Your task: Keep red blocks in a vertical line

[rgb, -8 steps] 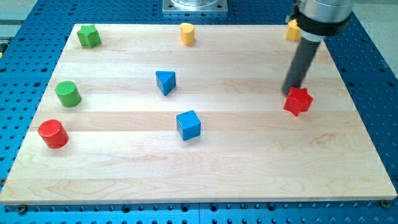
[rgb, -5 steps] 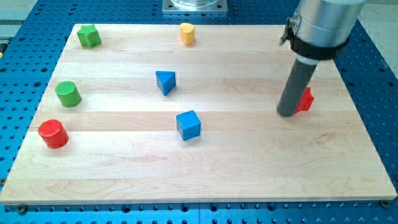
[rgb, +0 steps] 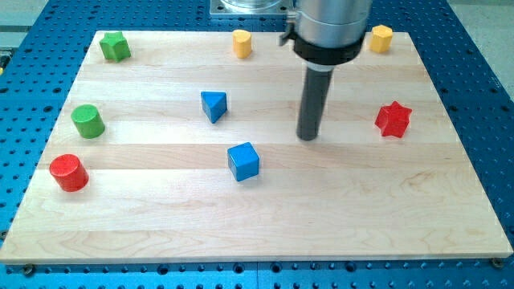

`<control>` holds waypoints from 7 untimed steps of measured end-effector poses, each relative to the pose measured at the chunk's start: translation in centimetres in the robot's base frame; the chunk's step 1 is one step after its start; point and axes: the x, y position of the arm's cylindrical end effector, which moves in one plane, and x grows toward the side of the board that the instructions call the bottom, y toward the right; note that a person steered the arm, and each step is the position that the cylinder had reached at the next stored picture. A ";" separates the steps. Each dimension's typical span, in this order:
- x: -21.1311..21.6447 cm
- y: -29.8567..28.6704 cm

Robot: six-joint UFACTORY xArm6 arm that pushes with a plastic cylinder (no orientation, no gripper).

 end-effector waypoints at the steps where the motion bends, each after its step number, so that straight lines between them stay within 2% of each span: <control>1: 0.0 -3.0; 3: 0.9 -9.7; 5: 4.3 -21.9; 7: 4.5 -24.8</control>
